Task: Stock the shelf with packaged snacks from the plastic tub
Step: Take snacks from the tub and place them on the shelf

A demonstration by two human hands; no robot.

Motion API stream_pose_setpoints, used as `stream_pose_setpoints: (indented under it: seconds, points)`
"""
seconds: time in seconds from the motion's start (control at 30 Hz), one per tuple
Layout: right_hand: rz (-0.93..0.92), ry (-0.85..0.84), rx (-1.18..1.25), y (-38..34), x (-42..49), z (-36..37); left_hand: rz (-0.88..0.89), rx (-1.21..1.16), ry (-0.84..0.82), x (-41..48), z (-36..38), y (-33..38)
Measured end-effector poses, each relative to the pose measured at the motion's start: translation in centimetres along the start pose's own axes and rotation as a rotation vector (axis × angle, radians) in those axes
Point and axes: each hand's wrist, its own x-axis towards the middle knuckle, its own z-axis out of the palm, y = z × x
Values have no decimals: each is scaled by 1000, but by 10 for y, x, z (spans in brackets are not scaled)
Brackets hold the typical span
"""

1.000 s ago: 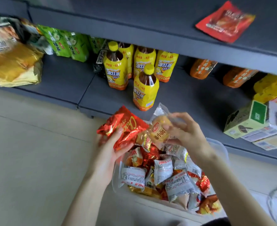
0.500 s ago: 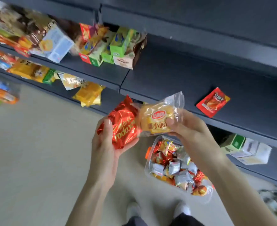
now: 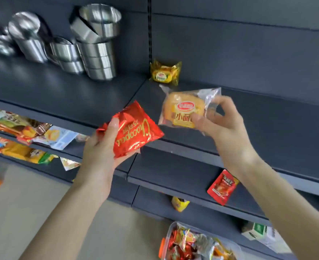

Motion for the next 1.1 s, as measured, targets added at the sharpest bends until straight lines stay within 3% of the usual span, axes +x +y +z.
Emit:
stream_pose_setpoints:
  seconds: [0.17, 0.37, 0.53, 0.7, 0.83, 1.1]
  points:
    - [185, 255, -116, 62, 66, -42, -8, 108, -122, 52, 19, -16]
    - [87, 395, -327, 98, 131, -61, 75, 245, -236, 113, 52, -34]
    - [-4, 416, -542, 119, 186, -65, 227, 386, -319, 174, 88, -51]
    - [-70, 470, -650, 136, 246, -66, 311, 334, -318, 217, 100, -68]
    - [-99, 496, -637, 140, 280, -66, 354, 241, -350, 222, 96, -75]
    - [-40, 586, -549, 150, 298, -68, 399, 351, -331, 223, 93, -77]
